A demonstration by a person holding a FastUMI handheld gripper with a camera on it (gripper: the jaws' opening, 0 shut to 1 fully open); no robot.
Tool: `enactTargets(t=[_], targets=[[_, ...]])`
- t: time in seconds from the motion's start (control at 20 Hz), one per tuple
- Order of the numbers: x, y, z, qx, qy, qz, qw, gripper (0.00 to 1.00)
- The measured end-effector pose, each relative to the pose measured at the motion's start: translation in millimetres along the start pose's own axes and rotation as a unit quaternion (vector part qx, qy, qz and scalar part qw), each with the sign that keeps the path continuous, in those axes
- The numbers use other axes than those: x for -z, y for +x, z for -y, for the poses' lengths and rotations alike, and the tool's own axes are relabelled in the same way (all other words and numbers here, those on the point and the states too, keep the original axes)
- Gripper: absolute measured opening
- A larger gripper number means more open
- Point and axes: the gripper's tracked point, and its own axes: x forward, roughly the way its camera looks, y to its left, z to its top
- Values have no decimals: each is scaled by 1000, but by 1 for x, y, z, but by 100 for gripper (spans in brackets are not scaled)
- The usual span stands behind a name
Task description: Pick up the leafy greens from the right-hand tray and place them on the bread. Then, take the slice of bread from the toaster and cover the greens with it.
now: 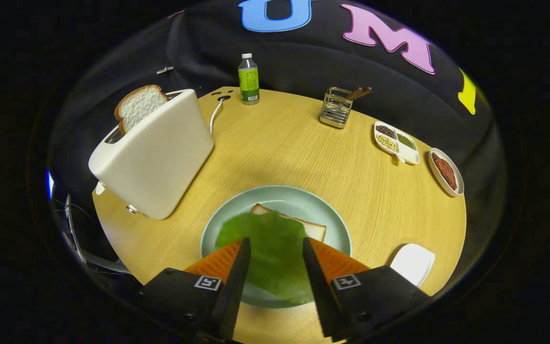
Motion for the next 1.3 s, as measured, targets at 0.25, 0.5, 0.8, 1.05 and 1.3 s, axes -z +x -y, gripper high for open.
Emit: enactTargets(t=[0.25, 0.5, 0.8, 1.05, 1.3], targets=[[-8, -10, 0, 4, 3, 18, 1000, 100], [-39, -33, -7, 4, -1, 71, 997, 99], [-100, -72, -53, -28, -6, 150, 988, 99], [-145, -91, -103, -66, -20, 196, 978, 99], [-171, -94, -153, -94, -49, 215, 971, 99]])
